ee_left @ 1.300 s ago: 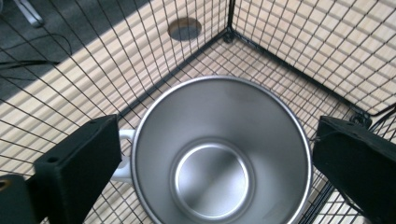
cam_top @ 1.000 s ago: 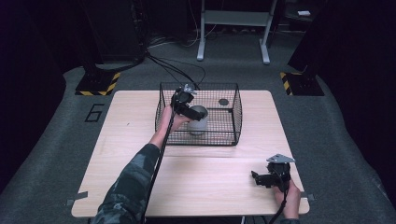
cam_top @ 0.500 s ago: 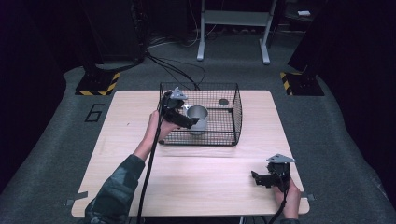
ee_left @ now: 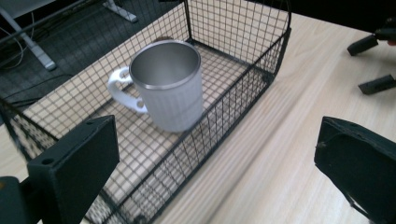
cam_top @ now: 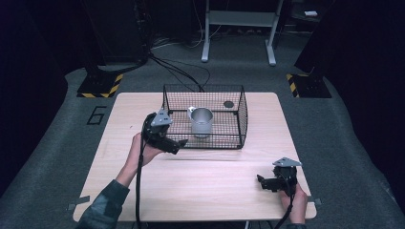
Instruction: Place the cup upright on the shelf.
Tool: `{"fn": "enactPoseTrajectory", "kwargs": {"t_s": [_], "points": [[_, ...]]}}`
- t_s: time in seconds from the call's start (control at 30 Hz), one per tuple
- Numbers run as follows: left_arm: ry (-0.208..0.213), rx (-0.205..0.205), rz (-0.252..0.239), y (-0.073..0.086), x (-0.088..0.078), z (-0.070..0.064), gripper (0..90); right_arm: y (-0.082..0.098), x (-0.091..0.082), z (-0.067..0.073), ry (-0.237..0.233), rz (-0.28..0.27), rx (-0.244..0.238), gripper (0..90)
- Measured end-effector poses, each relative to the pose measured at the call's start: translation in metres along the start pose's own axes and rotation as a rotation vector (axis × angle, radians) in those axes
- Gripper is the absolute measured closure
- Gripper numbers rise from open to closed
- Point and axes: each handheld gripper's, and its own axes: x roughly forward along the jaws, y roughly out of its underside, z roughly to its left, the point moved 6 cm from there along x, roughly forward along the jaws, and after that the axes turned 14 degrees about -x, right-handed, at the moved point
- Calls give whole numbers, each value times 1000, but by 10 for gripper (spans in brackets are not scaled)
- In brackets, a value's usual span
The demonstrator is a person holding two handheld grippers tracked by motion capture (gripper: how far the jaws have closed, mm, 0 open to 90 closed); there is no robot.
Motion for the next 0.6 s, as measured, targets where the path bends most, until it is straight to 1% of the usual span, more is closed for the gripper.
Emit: {"fn": "enactPoseTrajectory", "kwargs": {"t_s": [0.07, 0.13, 0.17, 0.23, 0.3, 0.37, 0.4, 0.47, 0.5, 0.57, 0.6], "points": [[-3, -11, -1, 12, -6, -1, 1, 0, 0, 0, 0, 0, 0, 0], [-10, -9, -1, 22, -11, 0, 1, 0, 0, 0, 0, 0, 0, 0], [-11, -25, -5, 30, -14, 0, 1, 0, 0, 0, 0, 0, 0, 0], [-21, -28, -2, 41, -18, 2, 1, 0, 0, 0, 0, 0, 0, 0], [-30, -33, 11, 53, -22, 4, 1, 0, 0, 0, 0, 0, 0, 0], [-53, -40, 28, 69, -26, 8, 1, 0, 0, 0, 0, 0, 0, 0], [-58, -46, 33, 75, -27, 9, 1, 0, 0, 0, 0, 0, 0, 0], [-75, -56, 47, 91, -29, 14, 1, 0, 0, 0, 0, 0, 0, 0], [-89, -61, 49, 97, -29, 15, 1, 0, 0, 0, 0, 0, 0, 0], [-105, -79, 61, 114, -30, 18, 1, 0, 0, 0, 2, -1, -1, 0], [-106, -90, 68, 121, -29, 20, 1, -1, 1, 1, 6, -5, 14, 0]]}}
